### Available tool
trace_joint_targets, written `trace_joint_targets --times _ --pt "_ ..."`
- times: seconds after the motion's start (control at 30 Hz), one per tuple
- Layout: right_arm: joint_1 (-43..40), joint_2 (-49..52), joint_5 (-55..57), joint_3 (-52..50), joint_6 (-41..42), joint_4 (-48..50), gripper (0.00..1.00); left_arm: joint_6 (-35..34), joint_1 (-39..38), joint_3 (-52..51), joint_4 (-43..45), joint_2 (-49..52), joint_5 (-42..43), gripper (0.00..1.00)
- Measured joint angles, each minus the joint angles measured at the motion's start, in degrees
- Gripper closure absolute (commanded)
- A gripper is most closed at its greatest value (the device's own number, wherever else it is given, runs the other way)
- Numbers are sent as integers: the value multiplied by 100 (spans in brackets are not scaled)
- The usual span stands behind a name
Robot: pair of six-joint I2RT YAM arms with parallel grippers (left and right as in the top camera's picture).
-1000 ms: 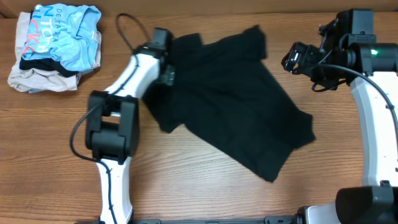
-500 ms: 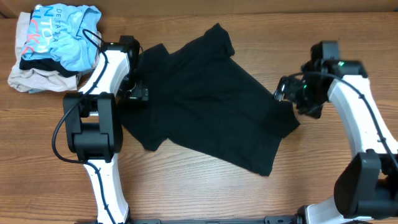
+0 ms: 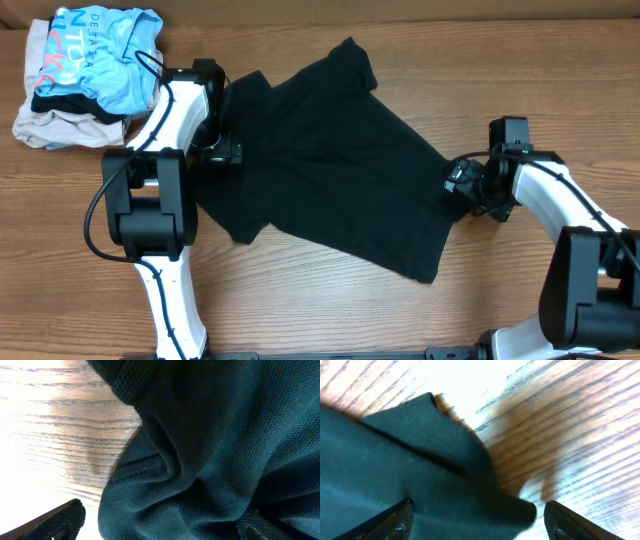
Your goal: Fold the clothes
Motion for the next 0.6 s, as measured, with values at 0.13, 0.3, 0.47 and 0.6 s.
trace_joint_targets --times 0.13,0.3,0.47,0.6 --pt "2 2 28 -221 28 350 47 0 0 0 2 0 22 0" --pt "2 2 39 -284 46 647 96 0 0 0 15 0 26 0" --pt "2 2 44 -223 46 715 96 44 -2 0 81 0 85 0" --pt "-13 9 114 203 33 732 96 90 -2 0 146 0 151 0"
